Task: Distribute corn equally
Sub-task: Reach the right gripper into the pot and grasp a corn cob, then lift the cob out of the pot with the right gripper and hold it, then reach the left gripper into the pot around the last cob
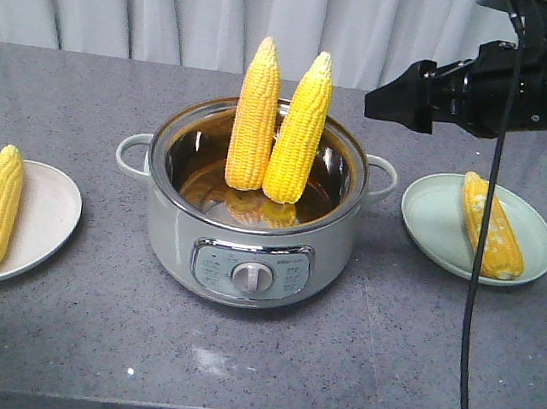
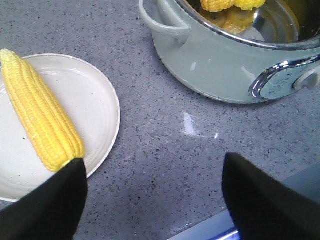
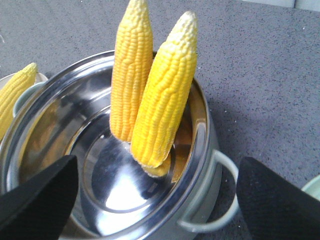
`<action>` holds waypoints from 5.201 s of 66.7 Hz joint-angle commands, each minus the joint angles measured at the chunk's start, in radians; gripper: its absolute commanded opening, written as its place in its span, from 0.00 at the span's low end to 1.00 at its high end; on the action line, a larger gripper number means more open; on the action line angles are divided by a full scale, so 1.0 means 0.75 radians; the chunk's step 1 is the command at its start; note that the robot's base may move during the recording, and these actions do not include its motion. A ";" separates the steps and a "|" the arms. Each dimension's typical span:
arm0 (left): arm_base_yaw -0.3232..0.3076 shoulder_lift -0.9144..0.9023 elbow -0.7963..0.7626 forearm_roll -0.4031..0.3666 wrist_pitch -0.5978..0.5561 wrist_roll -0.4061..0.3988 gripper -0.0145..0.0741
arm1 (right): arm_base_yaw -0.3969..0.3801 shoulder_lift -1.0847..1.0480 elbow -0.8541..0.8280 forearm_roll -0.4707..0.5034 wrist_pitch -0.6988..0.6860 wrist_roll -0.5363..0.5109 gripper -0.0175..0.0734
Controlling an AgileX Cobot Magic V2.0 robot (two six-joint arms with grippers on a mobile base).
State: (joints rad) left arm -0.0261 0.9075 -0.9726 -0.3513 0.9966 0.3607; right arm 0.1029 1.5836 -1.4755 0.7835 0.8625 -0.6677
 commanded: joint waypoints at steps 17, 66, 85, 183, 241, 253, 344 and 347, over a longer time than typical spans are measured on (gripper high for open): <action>-0.006 -0.010 -0.029 -0.043 -0.107 0.001 0.78 | -0.007 0.208 -0.272 0.170 -0.041 -0.052 0.85; -0.006 -0.010 -0.029 -0.043 -0.117 0.001 0.78 | 0.109 0.613 -0.603 0.341 -0.098 -0.112 0.84; -0.006 -0.010 -0.029 -0.043 -0.117 0.001 0.78 | 0.136 0.621 -0.605 0.350 -0.108 -0.165 0.62; -0.006 -0.010 -0.029 -0.042 -0.115 0.002 0.78 | 0.137 -0.001 -0.539 -0.104 0.388 0.128 0.37; -0.006 -0.008 0.052 -0.043 -0.236 0.001 0.78 | 0.137 -0.782 0.466 -0.081 0.095 -0.097 0.37; -0.006 -0.008 0.048 -0.044 -0.238 0.054 0.78 | 0.137 -0.814 0.466 -0.081 0.095 -0.108 0.37; -0.853 0.777 -0.841 0.627 -0.170 -0.414 0.77 | 0.137 -0.812 0.466 -0.078 0.098 -0.108 0.37; -0.873 0.821 -0.883 0.679 -0.169 -0.481 0.77 | 0.137 -0.812 0.466 -0.078 0.098 -0.108 0.37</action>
State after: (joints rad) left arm -0.6472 1.5019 -1.5589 0.0626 0.9154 0.1191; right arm 0.2070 0.9854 -1.1007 0.6834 0.9821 -0.7395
